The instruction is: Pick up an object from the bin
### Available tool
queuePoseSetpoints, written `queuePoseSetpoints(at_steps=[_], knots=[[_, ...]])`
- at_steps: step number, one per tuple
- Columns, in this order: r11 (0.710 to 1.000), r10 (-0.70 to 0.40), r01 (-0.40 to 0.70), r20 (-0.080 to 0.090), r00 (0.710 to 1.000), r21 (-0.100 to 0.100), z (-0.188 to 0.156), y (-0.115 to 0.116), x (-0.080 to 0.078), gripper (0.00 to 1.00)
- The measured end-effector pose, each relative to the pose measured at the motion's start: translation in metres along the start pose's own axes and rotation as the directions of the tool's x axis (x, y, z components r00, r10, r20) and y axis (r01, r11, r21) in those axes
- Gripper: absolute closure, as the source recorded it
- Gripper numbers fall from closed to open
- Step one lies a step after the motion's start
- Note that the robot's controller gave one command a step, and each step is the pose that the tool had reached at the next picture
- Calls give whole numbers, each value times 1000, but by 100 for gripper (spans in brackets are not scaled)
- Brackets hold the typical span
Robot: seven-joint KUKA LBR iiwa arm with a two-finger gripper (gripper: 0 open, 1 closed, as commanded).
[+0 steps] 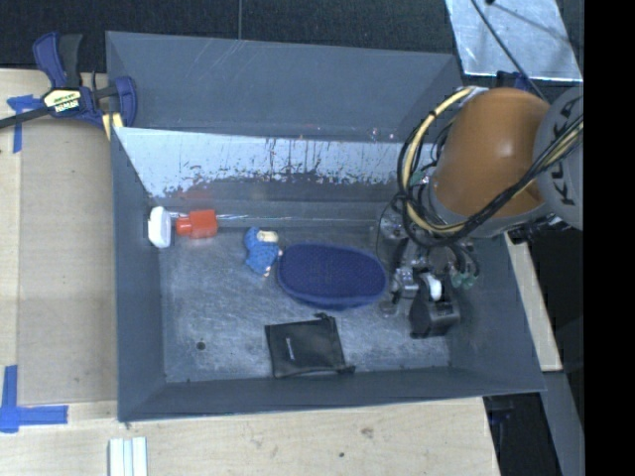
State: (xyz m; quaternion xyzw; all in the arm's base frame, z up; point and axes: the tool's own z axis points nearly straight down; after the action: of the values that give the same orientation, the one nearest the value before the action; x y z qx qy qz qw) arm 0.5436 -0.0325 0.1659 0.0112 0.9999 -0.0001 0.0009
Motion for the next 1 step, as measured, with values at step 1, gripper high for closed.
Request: queuePoseSetpoints(at_steps=[1], knots=[[1000, -3, 3, -1, 1000, 0, 97, 38, -43, 0]])
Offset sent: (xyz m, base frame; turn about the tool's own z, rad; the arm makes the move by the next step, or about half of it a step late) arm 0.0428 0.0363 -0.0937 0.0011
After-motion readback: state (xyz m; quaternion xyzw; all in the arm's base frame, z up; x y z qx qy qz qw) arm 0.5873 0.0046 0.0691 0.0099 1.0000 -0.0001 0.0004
